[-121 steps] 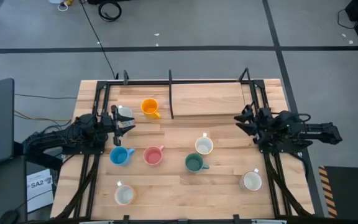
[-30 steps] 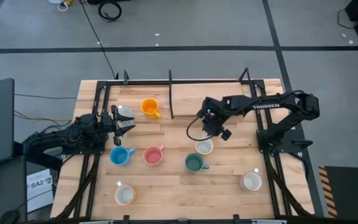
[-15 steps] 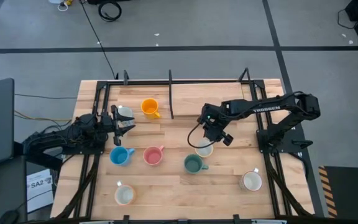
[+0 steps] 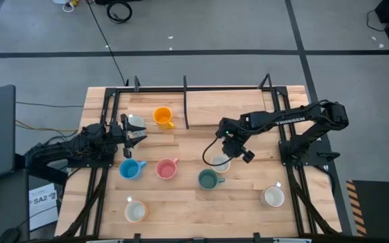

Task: Place coffee mugs
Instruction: Put the orange and white patterned mug on the shelf

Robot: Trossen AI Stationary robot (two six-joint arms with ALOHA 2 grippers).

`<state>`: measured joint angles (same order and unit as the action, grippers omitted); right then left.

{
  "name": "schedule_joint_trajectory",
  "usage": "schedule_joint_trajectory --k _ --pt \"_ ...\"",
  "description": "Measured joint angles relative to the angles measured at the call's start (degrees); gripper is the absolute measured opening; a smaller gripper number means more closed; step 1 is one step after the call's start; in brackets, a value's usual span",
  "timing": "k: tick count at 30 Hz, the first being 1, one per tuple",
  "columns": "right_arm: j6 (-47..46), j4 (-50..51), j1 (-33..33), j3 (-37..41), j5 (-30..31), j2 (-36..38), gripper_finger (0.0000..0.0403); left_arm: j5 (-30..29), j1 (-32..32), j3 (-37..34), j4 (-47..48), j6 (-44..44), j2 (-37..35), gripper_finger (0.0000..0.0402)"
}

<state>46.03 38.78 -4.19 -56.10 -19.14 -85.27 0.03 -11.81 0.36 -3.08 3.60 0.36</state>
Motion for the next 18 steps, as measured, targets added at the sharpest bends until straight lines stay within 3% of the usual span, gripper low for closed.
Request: schedule_joint_trajectory --k 4,11,18 --pt "-0.08 -0.13 -0.02 0.00 0.01 0.04 0.0079 0.00 0.00 0.00 0.01 0.00 0.00 0.0167" --pt "-0.18 -0.14 -0.02 0.00 0.17 0.04 0.0088 0.00 -0.01 0.00 0.00 0.00 0.00 0.0167" --pt "-8.16 -0.90 -0.02 0.00 5.62 0.11 0.0084 0.00 -0.01 0.00 0.00 0.00 0.00 0.0167"
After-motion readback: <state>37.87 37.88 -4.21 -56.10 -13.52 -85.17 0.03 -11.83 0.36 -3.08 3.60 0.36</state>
